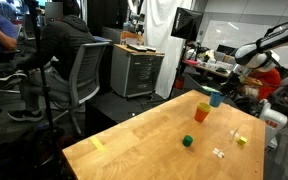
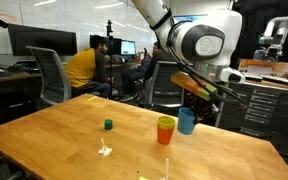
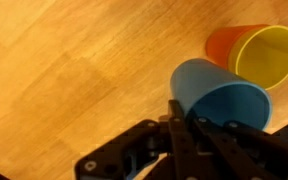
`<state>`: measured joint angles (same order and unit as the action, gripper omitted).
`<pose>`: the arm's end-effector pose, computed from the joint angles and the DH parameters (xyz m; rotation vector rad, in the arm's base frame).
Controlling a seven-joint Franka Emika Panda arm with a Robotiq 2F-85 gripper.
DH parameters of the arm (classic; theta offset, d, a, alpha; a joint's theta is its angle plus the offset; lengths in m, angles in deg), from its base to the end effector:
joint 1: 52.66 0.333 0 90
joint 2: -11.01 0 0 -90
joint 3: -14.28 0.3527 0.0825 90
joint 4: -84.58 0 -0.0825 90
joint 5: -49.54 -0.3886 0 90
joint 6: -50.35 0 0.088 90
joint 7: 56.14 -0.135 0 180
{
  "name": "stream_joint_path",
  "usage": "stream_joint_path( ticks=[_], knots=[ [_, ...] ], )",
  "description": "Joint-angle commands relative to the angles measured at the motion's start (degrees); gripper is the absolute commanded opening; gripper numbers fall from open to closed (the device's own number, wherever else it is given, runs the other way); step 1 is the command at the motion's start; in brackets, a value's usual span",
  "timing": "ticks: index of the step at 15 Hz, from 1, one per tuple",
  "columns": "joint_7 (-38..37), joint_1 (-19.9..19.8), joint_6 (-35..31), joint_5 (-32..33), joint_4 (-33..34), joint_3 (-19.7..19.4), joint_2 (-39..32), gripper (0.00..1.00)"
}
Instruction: Stack the cups into the orange cup
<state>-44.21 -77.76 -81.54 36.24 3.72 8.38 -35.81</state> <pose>0.6732 -0.3744 0.2163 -2.9922 0.6784 -0.1726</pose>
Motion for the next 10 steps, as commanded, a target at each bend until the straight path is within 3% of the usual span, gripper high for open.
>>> stream_joint_path(
  ticks=[1,10],
  knots=[
    [-0.3,1.5,-0.4,2.5,-3.1,-0.5,4.2,0.02],
    [-1.5,7.7,-6.4,5.2,-10.2,0.1,5.7,0.01]
  ],
)
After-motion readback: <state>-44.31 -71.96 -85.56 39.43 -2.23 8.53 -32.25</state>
